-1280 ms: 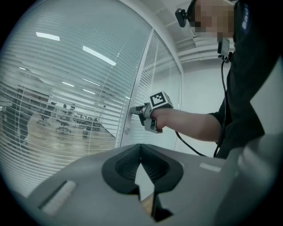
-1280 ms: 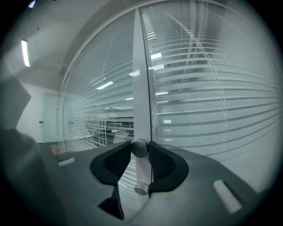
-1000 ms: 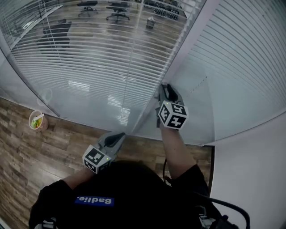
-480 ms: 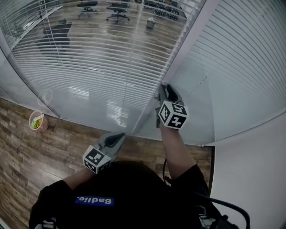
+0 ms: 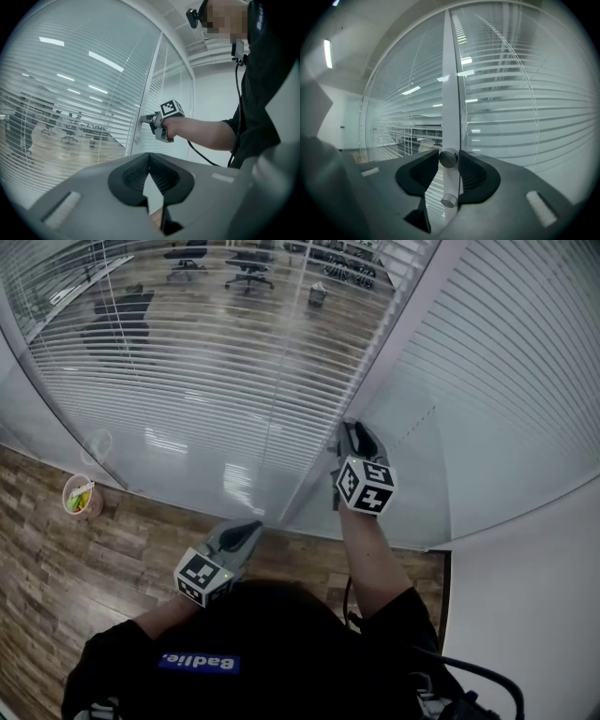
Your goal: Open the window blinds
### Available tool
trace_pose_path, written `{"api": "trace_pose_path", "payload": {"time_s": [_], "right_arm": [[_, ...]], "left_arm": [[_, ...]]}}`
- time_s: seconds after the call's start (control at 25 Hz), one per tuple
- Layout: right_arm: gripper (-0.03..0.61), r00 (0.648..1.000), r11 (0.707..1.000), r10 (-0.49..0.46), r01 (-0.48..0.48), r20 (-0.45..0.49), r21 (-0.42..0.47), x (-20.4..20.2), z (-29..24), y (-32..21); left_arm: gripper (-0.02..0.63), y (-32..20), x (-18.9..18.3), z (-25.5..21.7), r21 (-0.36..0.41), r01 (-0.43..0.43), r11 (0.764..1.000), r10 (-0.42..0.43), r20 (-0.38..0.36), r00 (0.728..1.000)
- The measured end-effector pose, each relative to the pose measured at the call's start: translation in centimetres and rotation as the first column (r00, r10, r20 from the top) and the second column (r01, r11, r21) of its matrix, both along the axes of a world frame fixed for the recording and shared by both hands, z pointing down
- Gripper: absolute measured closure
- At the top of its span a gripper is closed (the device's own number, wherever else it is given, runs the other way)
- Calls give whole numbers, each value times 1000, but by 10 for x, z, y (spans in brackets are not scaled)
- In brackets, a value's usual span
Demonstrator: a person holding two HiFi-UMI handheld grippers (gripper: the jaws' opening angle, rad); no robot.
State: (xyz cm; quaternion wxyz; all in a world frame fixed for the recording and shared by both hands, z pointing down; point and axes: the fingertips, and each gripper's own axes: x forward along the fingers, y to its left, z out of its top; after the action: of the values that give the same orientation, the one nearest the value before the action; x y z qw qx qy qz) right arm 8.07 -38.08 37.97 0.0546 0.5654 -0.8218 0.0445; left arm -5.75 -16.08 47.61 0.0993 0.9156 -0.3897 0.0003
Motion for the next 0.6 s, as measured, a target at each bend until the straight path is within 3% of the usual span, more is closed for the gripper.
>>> {"api": "trace_pose_path", "payload": {"time_s": [0.12, 0.32, 0.6], "right_arm": [[443, 999, 999, 11, -10, -43, 36, 1, -3, 4], [448, 998, 999, 39, -38, -40, 36, 6, 0, 19], [448, 995, 997, 75, -74, -69, 16, 6, 6, 53]], "left_arm": [[614, 2, -6, 0, 2, 5, 1000, -5, -4, 1000], [614, 8, -9, 1, 1, -20, 1000, 20, -12, 1000], [614, 23, 5, 3, -36, -130, 991, 129, -44, 991]]}}
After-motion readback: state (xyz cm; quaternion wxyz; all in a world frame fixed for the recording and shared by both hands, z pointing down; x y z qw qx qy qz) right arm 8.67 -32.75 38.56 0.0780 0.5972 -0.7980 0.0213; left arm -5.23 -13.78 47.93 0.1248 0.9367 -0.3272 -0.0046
